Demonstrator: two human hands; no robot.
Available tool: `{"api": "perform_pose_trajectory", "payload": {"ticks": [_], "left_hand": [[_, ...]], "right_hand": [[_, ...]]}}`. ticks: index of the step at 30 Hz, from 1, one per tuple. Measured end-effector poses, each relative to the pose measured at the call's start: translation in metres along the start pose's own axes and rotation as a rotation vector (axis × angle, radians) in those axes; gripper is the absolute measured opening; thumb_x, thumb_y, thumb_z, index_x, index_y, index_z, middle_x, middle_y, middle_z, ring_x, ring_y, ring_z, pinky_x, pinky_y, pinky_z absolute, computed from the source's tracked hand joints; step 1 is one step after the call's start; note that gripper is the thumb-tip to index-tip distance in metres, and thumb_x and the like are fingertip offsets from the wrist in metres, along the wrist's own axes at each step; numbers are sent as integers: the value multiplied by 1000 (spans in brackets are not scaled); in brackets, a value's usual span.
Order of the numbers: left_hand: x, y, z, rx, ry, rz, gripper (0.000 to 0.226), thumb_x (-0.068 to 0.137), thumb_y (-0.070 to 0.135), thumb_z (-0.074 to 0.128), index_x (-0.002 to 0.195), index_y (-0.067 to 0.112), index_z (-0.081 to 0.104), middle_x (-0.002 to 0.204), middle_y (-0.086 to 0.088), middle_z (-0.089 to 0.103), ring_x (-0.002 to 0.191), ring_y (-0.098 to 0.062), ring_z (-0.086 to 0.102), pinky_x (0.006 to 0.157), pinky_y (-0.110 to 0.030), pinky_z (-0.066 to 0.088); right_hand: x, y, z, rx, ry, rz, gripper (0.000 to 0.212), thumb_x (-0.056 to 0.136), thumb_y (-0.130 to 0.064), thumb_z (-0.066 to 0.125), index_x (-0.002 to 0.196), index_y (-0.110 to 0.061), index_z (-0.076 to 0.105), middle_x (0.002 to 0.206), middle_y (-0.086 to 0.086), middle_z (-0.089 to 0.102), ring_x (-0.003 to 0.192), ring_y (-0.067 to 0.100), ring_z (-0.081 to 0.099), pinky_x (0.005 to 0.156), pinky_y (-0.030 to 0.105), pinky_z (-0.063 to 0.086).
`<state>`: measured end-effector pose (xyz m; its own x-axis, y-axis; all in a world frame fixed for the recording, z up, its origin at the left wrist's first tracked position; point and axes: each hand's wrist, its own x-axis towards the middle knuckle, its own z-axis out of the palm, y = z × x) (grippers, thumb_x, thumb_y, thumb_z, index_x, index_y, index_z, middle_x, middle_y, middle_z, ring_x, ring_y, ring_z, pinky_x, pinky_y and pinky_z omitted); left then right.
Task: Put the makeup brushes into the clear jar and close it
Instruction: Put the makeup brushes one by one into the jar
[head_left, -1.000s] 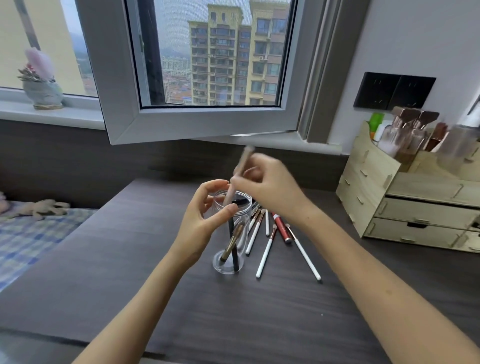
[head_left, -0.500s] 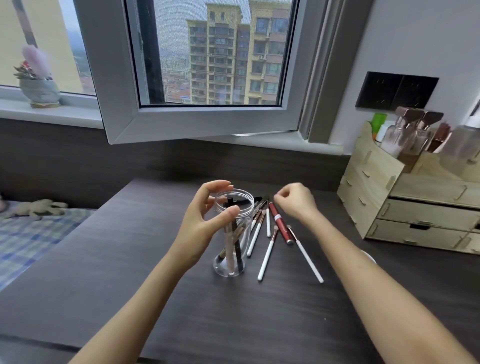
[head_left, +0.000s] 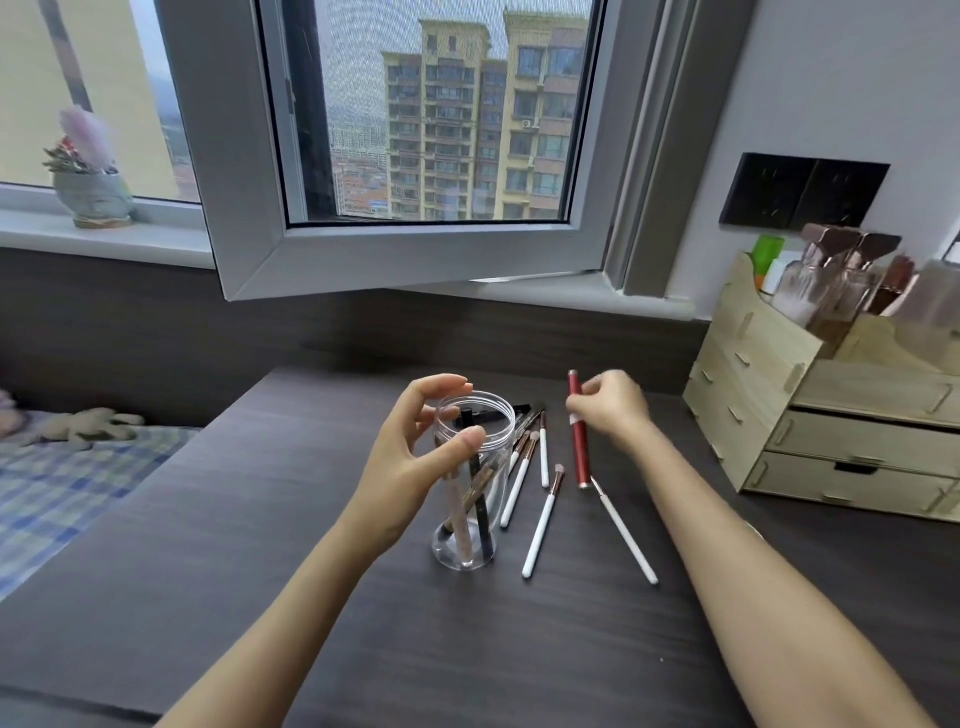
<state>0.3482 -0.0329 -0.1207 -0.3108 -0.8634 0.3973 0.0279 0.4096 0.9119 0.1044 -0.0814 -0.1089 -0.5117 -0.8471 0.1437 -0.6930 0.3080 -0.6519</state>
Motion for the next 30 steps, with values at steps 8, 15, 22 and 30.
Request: {"api": "perform_pose_trajectory", "payload": {"ticks": [8, 15, 22, 30], "left_hand": [[-3, 2, 0, -8, 2, -13, 53, 64, 49, 71, 114, 38, 58, 122, 17, 62, 116, -11, 58, 104, -47, 46], [-2, 5, -4, 23, -31, -21, 62, 64, 49, 72, 121, 35, 54, 123, 15, 62, 120, -14, 56, 108, -42, 43], [2, 6, -10, 64, -71, -20, 61, 63, 51, 72, 120, 39, 53, 118, 22, 63, 115, -8, 58, 100, -37, 49], [17, 14, -18, 99, -185, -51, 57, 55, 49, 74, 109, 46, 59, 107, 23, 65, 104, -13, 60, 90, -18, 45]], "right_hand": [[-91, -82, -78, 1030, 68, -370, 14, 85, -5, 63, 92, -16, 58, 83, 3, 68, 63, 6, 67, 53, 15, 53], [-122, -78, -42, 456, -84, -583, 48, 76, -13, 69, 116, -29, 47, 75, -4, 70, 65, 1, 64, 67, 14, 50], [-111, -67, -36, 90, -128, -741, 13, 85, -26, 62, 81, -21, 73, 80, -7, 72, 88, 11, 58, 84, 31, 43], [-4, -36, 31, -254, -196, -427, 28, 92, -24, 48, 106, -17, 72, 111, 7, 72, 108, 27, 61, 92, 35, 47]]}}
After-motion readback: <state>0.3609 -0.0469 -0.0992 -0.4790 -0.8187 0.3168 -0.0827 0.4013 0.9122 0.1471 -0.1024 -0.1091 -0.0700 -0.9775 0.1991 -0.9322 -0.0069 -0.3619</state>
